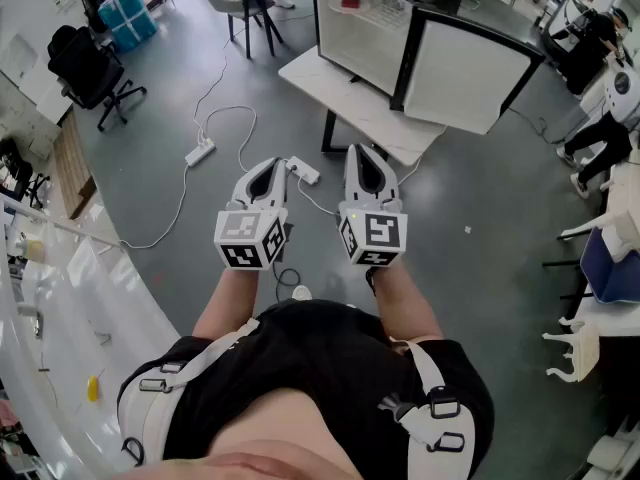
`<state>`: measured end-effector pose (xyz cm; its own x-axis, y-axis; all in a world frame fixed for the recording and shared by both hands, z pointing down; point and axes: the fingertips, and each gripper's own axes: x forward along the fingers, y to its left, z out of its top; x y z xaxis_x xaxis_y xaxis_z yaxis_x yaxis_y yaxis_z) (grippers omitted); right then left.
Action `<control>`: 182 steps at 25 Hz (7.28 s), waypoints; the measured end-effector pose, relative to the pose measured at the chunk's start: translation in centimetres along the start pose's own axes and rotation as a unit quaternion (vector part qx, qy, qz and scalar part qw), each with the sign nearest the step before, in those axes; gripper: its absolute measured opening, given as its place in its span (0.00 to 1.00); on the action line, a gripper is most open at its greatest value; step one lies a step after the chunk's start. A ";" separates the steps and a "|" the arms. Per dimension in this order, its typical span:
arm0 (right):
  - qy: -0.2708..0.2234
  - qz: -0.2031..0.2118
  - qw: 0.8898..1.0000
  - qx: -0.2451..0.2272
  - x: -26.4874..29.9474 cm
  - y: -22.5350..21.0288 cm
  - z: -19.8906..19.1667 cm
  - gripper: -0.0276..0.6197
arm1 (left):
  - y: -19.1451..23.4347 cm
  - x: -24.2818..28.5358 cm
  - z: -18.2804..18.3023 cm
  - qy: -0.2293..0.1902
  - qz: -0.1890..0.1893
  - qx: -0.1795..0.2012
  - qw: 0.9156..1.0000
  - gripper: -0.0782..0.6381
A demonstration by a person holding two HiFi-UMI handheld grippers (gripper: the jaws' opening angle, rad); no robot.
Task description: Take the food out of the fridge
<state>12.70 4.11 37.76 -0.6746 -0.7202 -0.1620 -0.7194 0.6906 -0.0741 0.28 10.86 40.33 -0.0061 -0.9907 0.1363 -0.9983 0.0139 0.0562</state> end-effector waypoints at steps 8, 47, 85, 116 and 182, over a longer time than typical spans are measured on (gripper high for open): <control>0.002 -0.002 1.000 0.009 1.1 1.4 -0.7 0.05 | 1.8 -0.4 -0.1 0.005 0.005 0.005 1.000 0.11; -0.022 -0.068 0.997 -0.002 21.2 -2.7 -5.0 0.05 | 14.5 19.0 1.3 0.003 -0.026 0.034 0.999 0.11; 0.015 -0.123 0.992 0.006 44.1 -17.9 -8.3 0.05 | 17.0 51.4 6.3 -0.013 -0.147 0.372 0.917 0.12; 0.052 -0.234 0.971 0.003 35.7 -23.1 -9.5 0.05 | 12.2 64.5 -0.8 0.065 -0.213 0.679 0.700 0.35; 0.062 -0.126 0.988 0.069 42.5 -19.5 -11.1 0.05 | 17.7 46.9 0.9 -0.007 -0.091 0.685 0.723 0.13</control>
<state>-3.75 -40.70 43.20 -0.4976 -0.8674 -0.0002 -0.8440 0.4842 -0.2308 -17.69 -35.51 46.79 0.1415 -0.9609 0.2381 -0.1042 -0.2537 -0.9617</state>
